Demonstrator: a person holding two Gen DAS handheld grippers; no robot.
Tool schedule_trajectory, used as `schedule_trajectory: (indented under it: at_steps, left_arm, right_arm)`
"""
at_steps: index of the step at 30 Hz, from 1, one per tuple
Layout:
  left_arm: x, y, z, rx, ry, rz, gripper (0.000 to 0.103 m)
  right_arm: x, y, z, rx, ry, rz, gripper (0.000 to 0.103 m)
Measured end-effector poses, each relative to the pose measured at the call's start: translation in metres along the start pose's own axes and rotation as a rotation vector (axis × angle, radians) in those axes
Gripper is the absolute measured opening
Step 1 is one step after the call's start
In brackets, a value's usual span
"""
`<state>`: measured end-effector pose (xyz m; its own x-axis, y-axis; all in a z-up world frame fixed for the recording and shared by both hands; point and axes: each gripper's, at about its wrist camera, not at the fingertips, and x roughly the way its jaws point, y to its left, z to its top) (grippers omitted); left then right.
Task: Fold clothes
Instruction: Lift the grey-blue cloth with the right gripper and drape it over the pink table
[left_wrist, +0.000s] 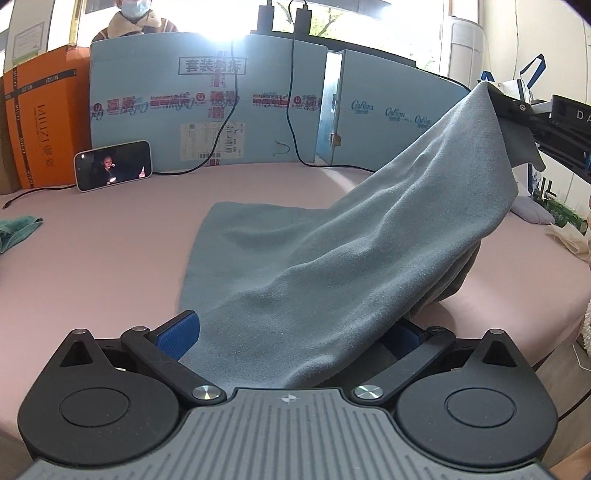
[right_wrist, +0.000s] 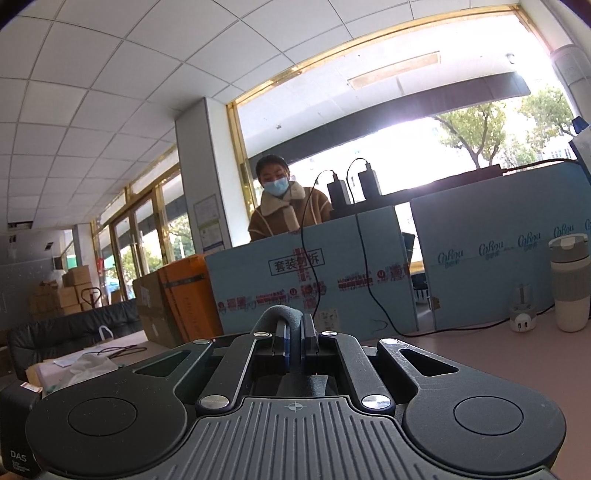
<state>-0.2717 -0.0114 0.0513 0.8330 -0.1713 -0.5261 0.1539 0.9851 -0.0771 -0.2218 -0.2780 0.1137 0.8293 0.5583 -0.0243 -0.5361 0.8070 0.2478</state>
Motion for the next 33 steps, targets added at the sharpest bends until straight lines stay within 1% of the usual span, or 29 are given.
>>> schedule_trajectory:
  at_steps: [7, 11, 13, 19, 23, 29, 33]
  left_arm:
    - [0.013, -0.014, 0.004, 0.032, 0.001, -0.047, 0.103]
    - [0.02, -0.018, 0.007, 0.031, 0.0, -0.07, 0.103]
    - [0.023, -0.018, 0.008, 0.025, -0.004, -0.077, 0.103]
    - [0.031, -0.022, 0.012, 0.016, -0.017, -0.102, 0.103]
    - [0.036, -0.031, 0.014, 0.052, -0.025, -0.094, 0.103]
    - [0.044, -0.041, 0.014, 0.113, -0.041, -0.063, 0.103]
    - [0.047, -0.044, 0.015, 0.153, -0.058, -0.02, 0.103]
  right_arm:
    - [0.001, -0.01, -0.002, 0.024, 0.013, -0.006, 0.007]
    - [0.001, -0.014, -0.004, 0.032, 0.019, -0.011, 0.008]
    - [0.001, -0.016, -0.004, 0.037, 0.021, -0.014, 0.011]
    - [0.003, -0.021, -0.007, 0.042, 0.036, -0.016, 0.011]
    - [0.005, -0.024, -0.009, 0.043, 0.053, -0.018, 0.011]
    - [0.005, -0.029, -0.01, 0.052, 0.072, -0.025, 0.011]
    - [0.004, -0.031, -0.011, 0.057, 0.075, -0.029, 0.011]
